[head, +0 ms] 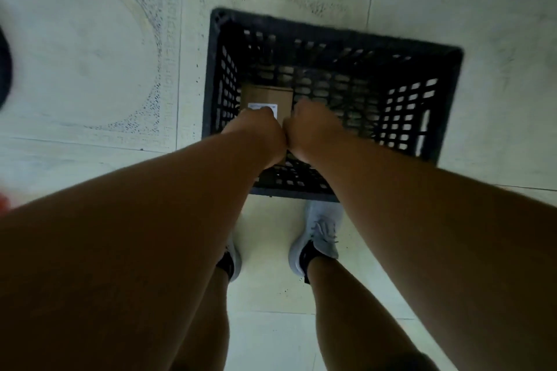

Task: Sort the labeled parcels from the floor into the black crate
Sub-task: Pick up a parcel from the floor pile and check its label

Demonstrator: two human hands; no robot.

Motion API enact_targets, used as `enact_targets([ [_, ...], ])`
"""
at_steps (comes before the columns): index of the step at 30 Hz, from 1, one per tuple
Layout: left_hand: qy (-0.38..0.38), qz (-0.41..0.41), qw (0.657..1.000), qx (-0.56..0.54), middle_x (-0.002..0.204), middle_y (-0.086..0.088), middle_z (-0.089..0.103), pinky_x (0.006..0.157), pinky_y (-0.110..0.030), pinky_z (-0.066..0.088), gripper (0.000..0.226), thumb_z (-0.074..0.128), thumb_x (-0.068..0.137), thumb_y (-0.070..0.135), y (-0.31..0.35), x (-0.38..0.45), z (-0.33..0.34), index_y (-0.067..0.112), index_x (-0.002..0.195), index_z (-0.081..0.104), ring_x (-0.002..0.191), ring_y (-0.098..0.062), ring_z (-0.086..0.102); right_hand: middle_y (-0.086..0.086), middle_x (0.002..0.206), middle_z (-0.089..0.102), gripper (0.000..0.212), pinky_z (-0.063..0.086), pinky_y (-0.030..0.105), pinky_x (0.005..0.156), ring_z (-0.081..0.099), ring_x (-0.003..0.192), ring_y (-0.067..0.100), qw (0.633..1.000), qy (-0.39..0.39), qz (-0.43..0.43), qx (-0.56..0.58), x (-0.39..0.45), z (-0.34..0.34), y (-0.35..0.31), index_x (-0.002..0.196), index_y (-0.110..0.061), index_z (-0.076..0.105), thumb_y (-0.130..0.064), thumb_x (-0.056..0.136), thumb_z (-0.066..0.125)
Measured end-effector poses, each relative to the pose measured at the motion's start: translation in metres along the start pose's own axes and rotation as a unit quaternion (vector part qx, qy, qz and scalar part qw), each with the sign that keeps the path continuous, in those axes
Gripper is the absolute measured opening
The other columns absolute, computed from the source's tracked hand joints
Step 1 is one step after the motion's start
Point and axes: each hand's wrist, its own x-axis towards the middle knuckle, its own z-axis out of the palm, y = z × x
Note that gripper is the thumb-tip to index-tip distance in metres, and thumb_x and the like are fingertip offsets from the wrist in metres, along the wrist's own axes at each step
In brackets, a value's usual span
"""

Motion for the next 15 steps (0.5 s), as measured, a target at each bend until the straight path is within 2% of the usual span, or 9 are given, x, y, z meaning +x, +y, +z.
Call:
enact_targets([
  [2, 0.070, 0.046, 0.995, -0.049, 0.133, -0.015, 0.056, 0.082, -0.036, 0.050, 0.047, 0.051, 0.093, 0.011, 0.005, -0.053, -0.032, 0.016, 0.140, 0.047, 0.111, -0.031, 0.060, 0.015, 0.126, 0.059, 0.029, 0.042, 0.028, 0.077, 0.060, 0.108, 0.028, 0.998, 0.052, -0.011, 0.027, -0.051, -0.036, -0.012, 0.125, -0.006, 0.056, -0.016, 0.097, 0.053],
  [5, 0.179, 0.114, 0.973, -0.089, 0.121, -0.009, 0.061, 0.081, -0.043, 0.054, 0.039, 0.048, 0.093, 0.016, 0.022, -0.150, -0.091, 0.021, 0.131, 0.050, 0.100, -0.029, 0.062, 0.012, 0.134, 0.052, 0.045, 0.043, 0.031, 0.093, 0.054, 0.119, 0.027, 0.985, 0.141, -0.052, 0.085, -0.145, -0.102, -0.036, 0.139, -0.013, 0.048, -0.018, 0.095, 0.058],
  [7, 0.216, 0.177, 0.956, -0.086, 0.118, -0.009, 0.061, 0.083, -0.046, 0.055, 0.038, 0.049, 0.092, 0.019, 0.037, -0.217, -0.127, 0.021, 0.130, 0.050, 0.099, -0.029, 0.062, 0.012, 0.133, 0.050, 0.047, 0.043, 0.030, 0.091, 0.055, 0.116, 0.026, 0.971, 0.195, -0.067, 0.118, -0.209, -0.144, -0.051, 0.139, -0.016, 0.046, -0.019, 0.094, 0.060],
  [10, 0.260, 0.264, 0.927, -0.064, 0.124, -0.009, 0.059, 0.089, -0.047, 0.052, 0.042, 0.053, 0.092, 0.021, 0.055, -0.302, -0.174, 0.022, 0.134, 0.049, 0.109, -0.029, 0.060, 0.010, 0.135, 0.048, 0.049, 0.046, 0.033, 0.091, 0.056, 0.115, 0.027, 0.948, 0.272, -0.080, 0.143, -0.296, -0.198, -0.069, 0.140, -0.019, 0.045, -0.022, 0.093, 0.062],
  [12, 0.288, 0.302, 0.907, -0.058, 0.127, -0.007, 0.058, 0.092, -0.046, 0.051, 0.044, 0.055, 0.091, 0.022, 0.066, -0.348, -0.195, 0.023, 0.135, 0.048, 0.111, -0.028, 0.058, 0.009, 0.139, 0.046, 0.054, 0.045, 0.034, 0.095, 0.055, 0.118, 0.027, 0.933, 0.320, -0.078, 0.146, -0.348, -0.223, -0.074, 0.142, -0.020, 0.043, -0.025, 0.092, 0.063],
  [15, 0.303, 0.360, 0.880, -0.054, 0.127, -0.004, 0.059, 0.092, -0.044, 0.051, 0.043, 0.056, 0.092, 0.024, 0.078, -0.406, -0.206, 0.025, 0.134, 0.049, 0.109, -0.025, 0.059, 0.008, 0.138, 0.046, 0.058, 0.046, 0.042, 0.100, 0.054, 0.119, 0.027, 0.900, 0.399, -0.061, 0.165, -0.415, -0.248, -0.072, 0.142, -0.020, 0.043, -0.030, 0.090, 0.065],
])
